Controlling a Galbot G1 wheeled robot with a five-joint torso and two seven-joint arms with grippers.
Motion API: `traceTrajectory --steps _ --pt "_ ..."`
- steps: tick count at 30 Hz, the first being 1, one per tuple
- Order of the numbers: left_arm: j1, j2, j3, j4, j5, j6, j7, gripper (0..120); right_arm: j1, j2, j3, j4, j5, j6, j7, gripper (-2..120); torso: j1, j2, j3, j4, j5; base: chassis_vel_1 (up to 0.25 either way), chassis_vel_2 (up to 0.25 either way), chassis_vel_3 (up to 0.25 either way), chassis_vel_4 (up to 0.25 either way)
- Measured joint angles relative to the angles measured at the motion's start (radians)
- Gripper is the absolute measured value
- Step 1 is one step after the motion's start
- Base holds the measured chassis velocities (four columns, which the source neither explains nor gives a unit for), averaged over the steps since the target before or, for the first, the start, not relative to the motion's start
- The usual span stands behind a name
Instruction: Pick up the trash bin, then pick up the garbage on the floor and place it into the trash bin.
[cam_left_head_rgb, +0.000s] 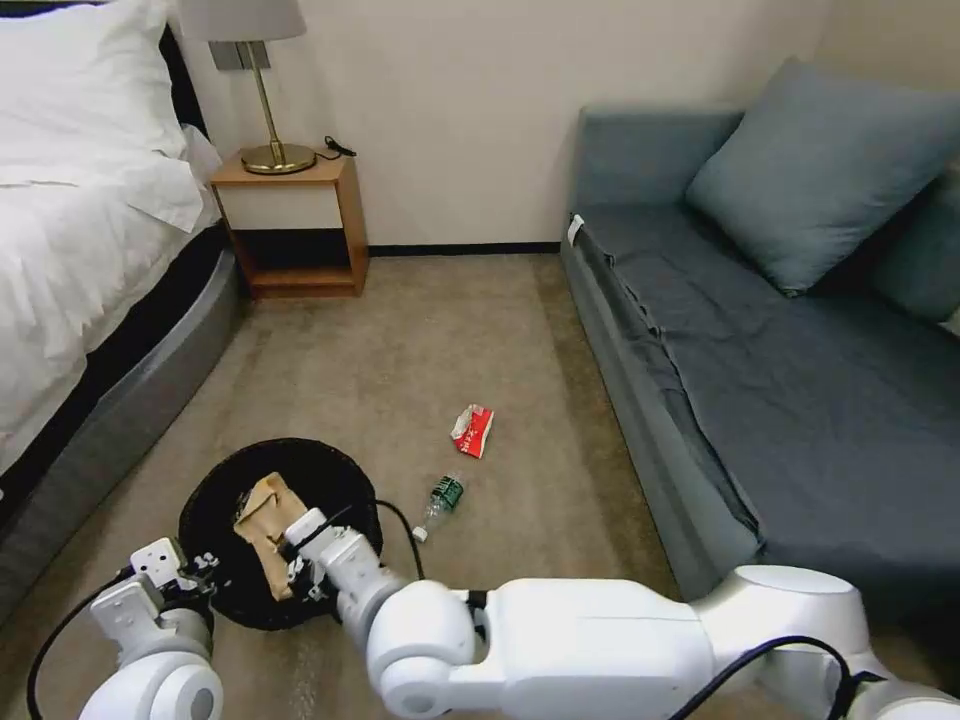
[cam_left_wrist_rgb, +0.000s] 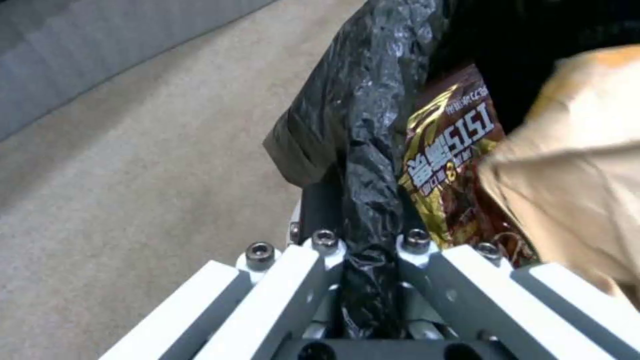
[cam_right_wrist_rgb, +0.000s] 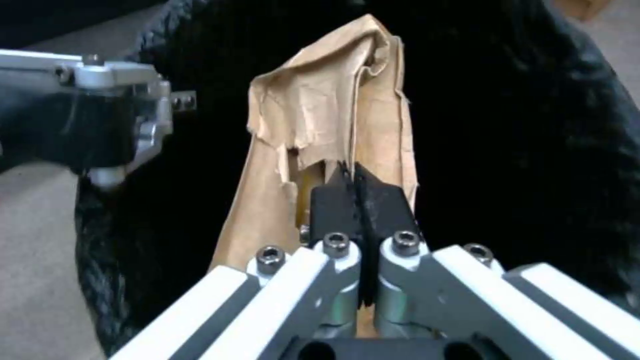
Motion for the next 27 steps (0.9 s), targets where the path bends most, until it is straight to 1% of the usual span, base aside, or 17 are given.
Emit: traceTrajectory --steps 1,2,3,6,7,11,12,14,16,17,20,21,23,25,26,27 --pt "0.001 -0.001 0.002 0.000 0.003 0.000 0.001 2 0.003 0.005 0.001 -0.009 -0.006 0.000 -0.007 5 0.000 0.000 0.000 0.0000 0.0001 0.000 0.000 0.000 0.000" --pt "0.001 -0.001 0.002 0.000 0.003 0.000 0.001 2 0.003 0.005 0.001 -0.009 -0.006 0.000 -0.007 5 0.000 0.000 0.000 0.0000 0.0001 0.000 0.000 0.000 0.000" --pt "0.003 -0.001 0.003 0.000 0.005 0.000 0.002 2 0.006 0.007 0.003 -0.012 -0.010 0.000 -0.009 8 0.000 0.000 0.000 0.0000 0.0001 0.000 0.000 0.000 0.000" --pt "0.004 -0.002 0.003 0.004 0.007 -0.001 0.003 2 0.010 0.005 0.014 -0.012 -0.017 0.000 -0.017 22 0.000 0.000 0.000 0.0000 0.0001 0.000 0.000 0.000 0.000" --pt "0.004 -0.002 0.003 0.004 0.007 -0.001 0.003 2 0.010 0.005 0.014 -0.012 -0.017 0.000 -0.017 22 0.000 0.000 0.000 0.0000 0.0001 0.000 0.000 0.000 0.000" --pt "-0.001 0.000 0.003 0.011 0.007 -0.002 0.004 2 0.006 -0.009 0.024 0.003 -0.029 0.003 -0.020 39 0.000 0.000 0.000 0.0000 0.0001 0.000 0.000 0.000 0.000" --pt "-0.001 0.000 0.003 0.011 0.007 -0.002 0.004 2 0.006 -0.009 0.024 0.003 -0.029 0.003 -0.020 39 0.000 0.000 0.000 0.0000 0.0001 0.000 0.000 0.000 0.000" --pt "-0.005 0.002 -0.002 0.016 0.006 -0.003 0.004 2 -0.003 -0.019 0.054 0.020 -0.047 0.008 -0.027 50 0.000 0.000 0.000 -0.0001 0.0002 0.000 0.000 0.000 0.000" --pt "-0.009 0.004 -0.013 0.019 0.001 -0.003 0.004 2 -0.011 -0.036 0.111 0.044 -0.078 0.024 -0.054 59 0.000 0.000 0.000 0.0001 0.0001 0.000 0.000 0.000 0.000" --pt "-0.009 0.004 -0.013 0.019 0.001 -0.003 0.004 2 -0.011 -0.036 0.111 0.044 -0.078 0.024 -0.054 59 0.000 0.000 0.000 0.0001 0.0001 0.000 0.000 0.000 0.000" --pt "-0.024 0.005 -0.039 0.021 -0.020 -0.005 0.003 2 -0.031 -0.076 0.213 0.083 -0.134 0.066 -0.105 73 0.000 0.000 0.000 -0.0001 0.0003 0.000 0.000 0.000 0.000" --pt "-0.024 0.005 -0.039 0.021 -0.020 -0.005 0.003 2 -0.031 -0.076 0.213 0.083 -0.134 0.066 -0.105 73 0.000 0.000 0.000 -0.0001 0.0003 0.000 0.000 0.000 0.000" --pt "-0.036 0.009 -0.062 0.022 -0.032 -0.007 0.001 2 -0.049 -0.111 0.263 0.104 -0.177 0.105 -0.135 82 0.000 0.000 0.000 -0.0001 0.0002 0.000 0.000 0.000 0.000" --pt "-0.045 0.016 -0.084 0.021 -0.046 -0.009 -0.005 2 -0.073 -0.162 0.305 0.119 -0.243 0.156 -0.172 91 0.000 0.000 0.000 0.0000 0.0006 0.000 0.000 0.000 0.000" --pt "-0.045 0.016 -0.084 0.021 -0.046 -0.009 -0.005 2 -0.073 -0.162 0.305 0.119 -0.243 0.156 -0.172 91 0.000 0.000 0.000 0.0000 0.0006 0.000 0.000 0.000 0.000" --pt "-0.050 0.020 -0.096 0.021 -0.053 -0.010 -0.007 2 -0.087 -0.193 0.323 0.126 -0.274 0.174 -0.186 95 0.000 0.000 0.000 0.0000 0.0005 0.000 0.000 0.000 0.000"
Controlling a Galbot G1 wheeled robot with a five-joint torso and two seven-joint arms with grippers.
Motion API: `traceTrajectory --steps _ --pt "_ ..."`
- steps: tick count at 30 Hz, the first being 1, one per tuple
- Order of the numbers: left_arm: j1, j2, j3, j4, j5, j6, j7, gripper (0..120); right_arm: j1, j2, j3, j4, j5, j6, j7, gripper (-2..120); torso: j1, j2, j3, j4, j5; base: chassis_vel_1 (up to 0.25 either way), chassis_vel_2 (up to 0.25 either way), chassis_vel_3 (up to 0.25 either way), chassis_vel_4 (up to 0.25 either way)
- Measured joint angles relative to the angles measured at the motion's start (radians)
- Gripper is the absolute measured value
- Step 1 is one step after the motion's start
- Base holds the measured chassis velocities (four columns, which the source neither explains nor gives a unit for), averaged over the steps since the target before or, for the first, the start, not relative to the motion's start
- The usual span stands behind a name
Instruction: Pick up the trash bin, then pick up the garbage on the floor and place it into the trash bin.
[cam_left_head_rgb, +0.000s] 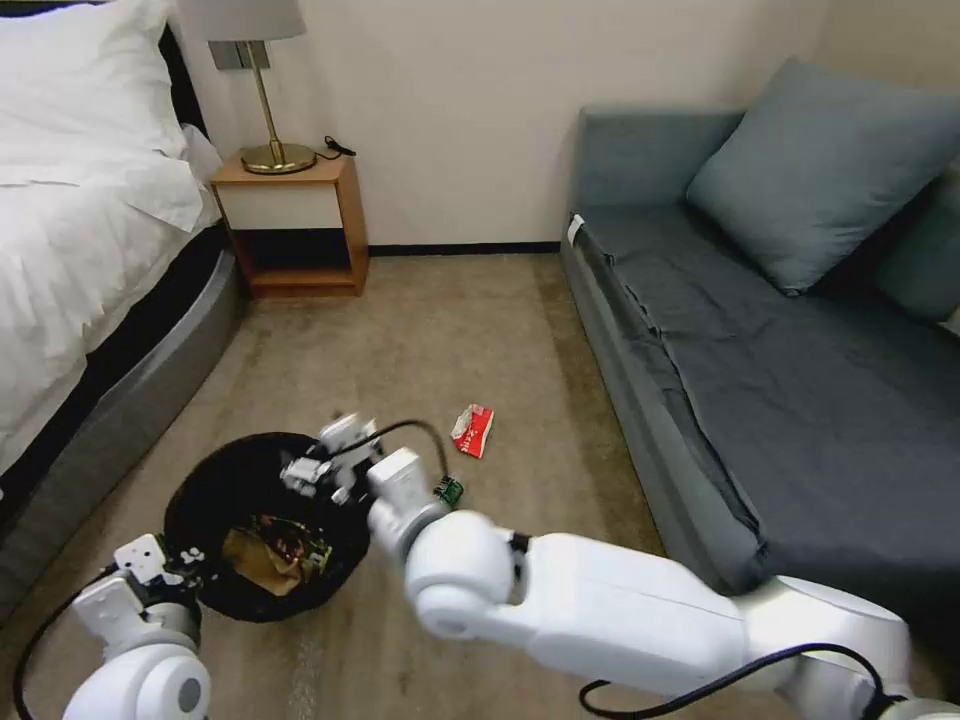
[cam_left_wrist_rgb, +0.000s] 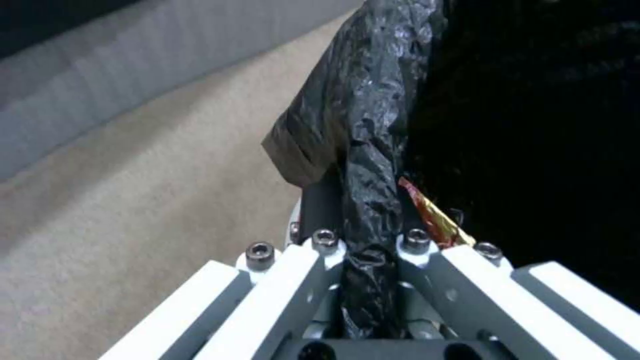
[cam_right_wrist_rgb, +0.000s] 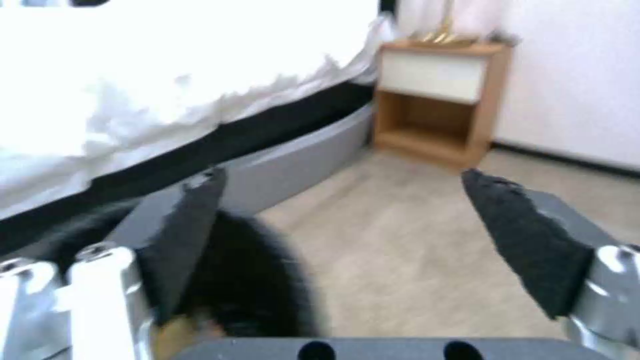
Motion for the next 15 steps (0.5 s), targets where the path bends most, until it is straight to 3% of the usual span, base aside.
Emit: traceTrajectory --steps 7,15 --pt "-0.019 0.015 -0.059 0.008 -0.017 -0.001 -0.003 2 -0.111 -0.150 0.093 0.040 -0.150 0.072 -0.052 100 0.000 0.000 0.000 -0.0001 -0.0002 0.000 0.000 0.000 0.000" --pt "-0.028 0.024 -0.081 0.021 -0.019 0.001 -0.005 2 -0.215 -0.187 0.162 0.043 -0.235 0.101 -0.082 100 0.000 0.000 0.000 -0.0001 -0.0001 0.000 0.000 0.000 0.000"
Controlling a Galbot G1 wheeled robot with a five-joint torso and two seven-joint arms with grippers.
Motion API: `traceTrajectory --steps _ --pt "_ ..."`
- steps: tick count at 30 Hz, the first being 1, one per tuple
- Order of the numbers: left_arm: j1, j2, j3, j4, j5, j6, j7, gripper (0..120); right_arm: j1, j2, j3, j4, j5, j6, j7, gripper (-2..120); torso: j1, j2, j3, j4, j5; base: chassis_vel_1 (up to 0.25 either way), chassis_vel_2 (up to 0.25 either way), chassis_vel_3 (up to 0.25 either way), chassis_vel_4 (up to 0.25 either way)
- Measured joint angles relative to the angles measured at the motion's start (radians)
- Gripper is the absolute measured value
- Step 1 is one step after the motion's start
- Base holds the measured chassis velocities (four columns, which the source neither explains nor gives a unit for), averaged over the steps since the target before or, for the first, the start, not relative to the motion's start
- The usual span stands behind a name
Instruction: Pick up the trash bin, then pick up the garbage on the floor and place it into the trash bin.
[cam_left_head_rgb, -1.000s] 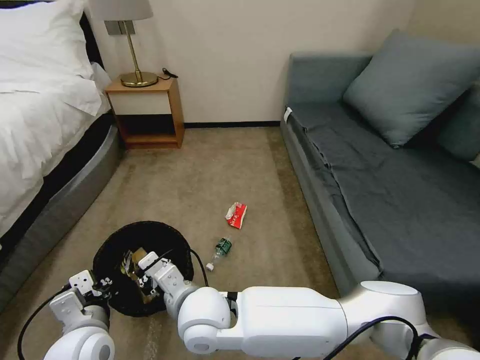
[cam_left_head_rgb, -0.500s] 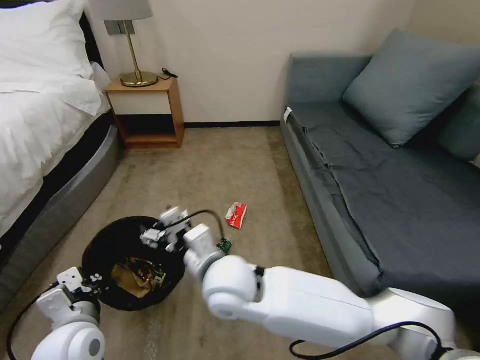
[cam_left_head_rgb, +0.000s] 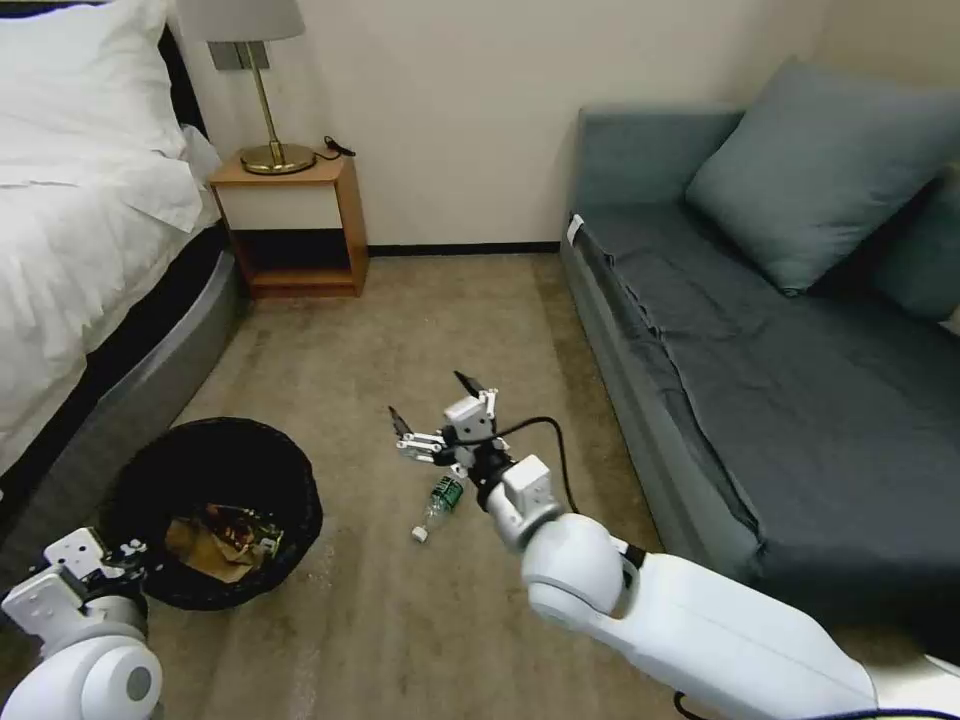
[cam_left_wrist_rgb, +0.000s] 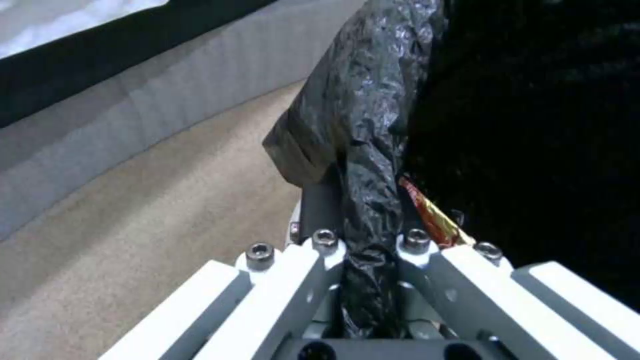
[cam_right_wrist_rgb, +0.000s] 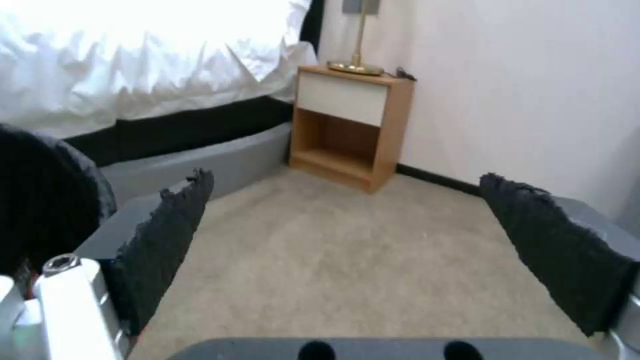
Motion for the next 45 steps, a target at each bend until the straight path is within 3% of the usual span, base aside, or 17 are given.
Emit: traceTrajectory --steps 12,45 --pt "0.004 -0.004 0.006 0.000 0.005 0.001 -0.001 2 -0.014 0.005 -0.002 -0.020 -0.011 0.003 -0.002 100 0.000 0.000 0.000 0.0002 -0.0001 -0.021 0.021 0.025 -0.021" --pt "0.006 -0.001 0.000 0.008 0.000 -0.003 0.001 2 0.013 0.050 -0.052 -0.080 -0.016 -0.009 0.006 100 0.000 0.000 0.000 0.0000 -0.0002 -0.114 0.116 0.119 -0.118"
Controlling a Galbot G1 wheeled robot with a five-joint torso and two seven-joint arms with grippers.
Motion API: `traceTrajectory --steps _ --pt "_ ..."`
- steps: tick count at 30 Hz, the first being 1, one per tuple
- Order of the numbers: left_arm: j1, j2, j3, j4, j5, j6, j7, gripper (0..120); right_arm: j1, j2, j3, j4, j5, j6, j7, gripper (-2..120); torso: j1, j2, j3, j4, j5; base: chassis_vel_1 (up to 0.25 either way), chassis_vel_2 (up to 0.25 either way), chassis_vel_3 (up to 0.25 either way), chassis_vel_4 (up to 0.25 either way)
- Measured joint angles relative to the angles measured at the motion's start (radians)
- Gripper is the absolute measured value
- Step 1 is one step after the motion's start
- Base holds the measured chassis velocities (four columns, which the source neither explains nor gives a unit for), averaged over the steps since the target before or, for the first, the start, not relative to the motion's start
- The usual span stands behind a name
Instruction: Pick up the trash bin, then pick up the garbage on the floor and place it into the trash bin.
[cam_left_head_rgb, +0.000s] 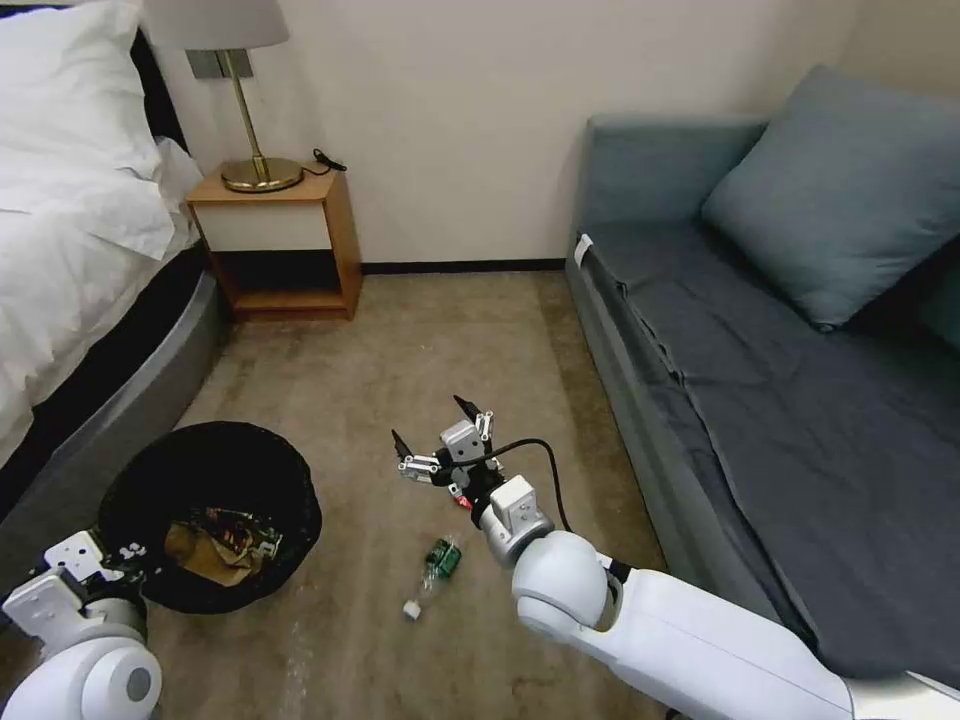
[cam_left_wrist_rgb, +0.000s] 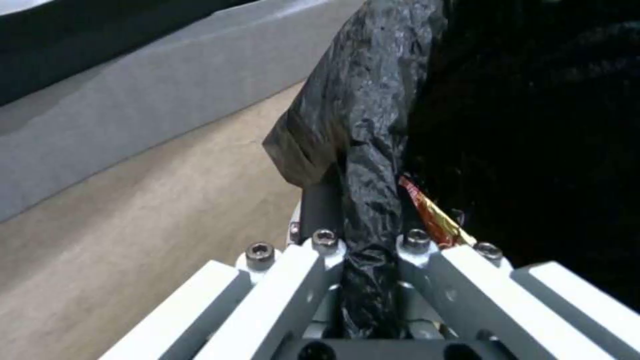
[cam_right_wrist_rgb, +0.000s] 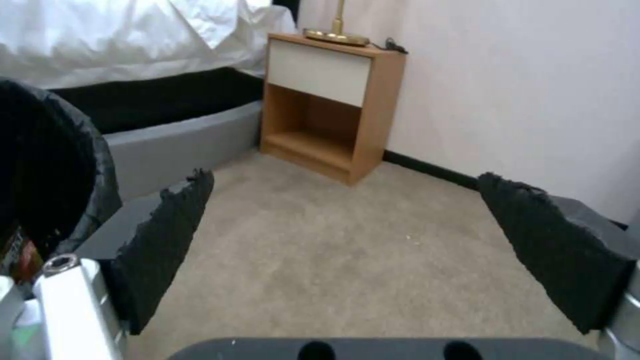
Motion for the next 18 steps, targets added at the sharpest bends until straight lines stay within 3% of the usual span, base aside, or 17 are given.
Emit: traceTrajectory --steps 7,13,18 --pt "-0.003 -0.002 0.003 0.004 0.001 -0.001 0.000 2 0.004 0.002 -0.009 -0.012 -0.004 -0.001 0.015 100 0.000 0.000 0.000 0.0001 -0.0001 -0.097 0.105 0.109 -0.113" --pt "-0.005 -0.001 0.004 0.011 0.001 -0.001 0.000 2 0.007 -0.008 -0.013 -0.024 -0.001 0.001 0.013 100 0.000 0.000 0.000 0.0003 0.0001 -0.002 0.011 0.011 -0.003" --pt "0.000 0.004 0.011 0.018 0.004 -0.002 0.003 2 0.025 -0.061 -0.048 -0.055 -0.007 -0.003 -0.060 100 0.000 0.000 0.000 0.0001 0.0000 0.000 0.000 0.000 0.000"
